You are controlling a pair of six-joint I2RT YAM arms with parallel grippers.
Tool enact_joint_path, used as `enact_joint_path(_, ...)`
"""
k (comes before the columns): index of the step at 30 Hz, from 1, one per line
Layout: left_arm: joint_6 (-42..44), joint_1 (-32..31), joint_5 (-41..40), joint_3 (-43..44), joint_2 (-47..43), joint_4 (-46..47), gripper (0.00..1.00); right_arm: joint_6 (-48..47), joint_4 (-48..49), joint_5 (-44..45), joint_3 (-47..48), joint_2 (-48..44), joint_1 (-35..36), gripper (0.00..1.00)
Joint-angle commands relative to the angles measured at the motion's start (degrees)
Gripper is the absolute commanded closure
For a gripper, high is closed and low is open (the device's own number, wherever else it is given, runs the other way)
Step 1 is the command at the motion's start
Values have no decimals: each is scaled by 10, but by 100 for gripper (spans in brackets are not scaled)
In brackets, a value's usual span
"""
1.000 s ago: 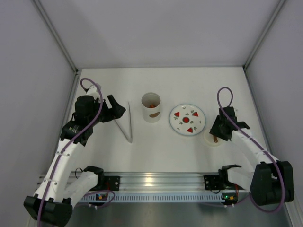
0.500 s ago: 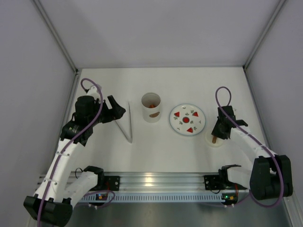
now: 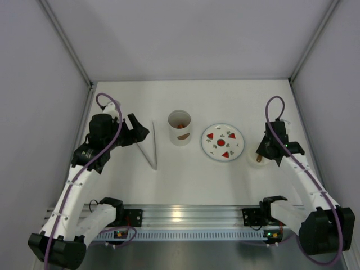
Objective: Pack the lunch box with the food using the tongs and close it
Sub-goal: Pick up the box lid from the center of the board, then close the box lid on the packing box.
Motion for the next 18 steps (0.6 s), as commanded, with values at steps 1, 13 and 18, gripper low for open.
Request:
enact_joint_path(1,9,-1,8,26,-9,6,14,-1,-44,13,54,-32,7,100)
enact_joint_path(13,18,-1,-9,49,-2,-8,14,30,-84,10,352,117,182,100)
enact_joint_path(18,21,-1,-16,62,2,-21,14,24,-117,26,521,244,254,100)
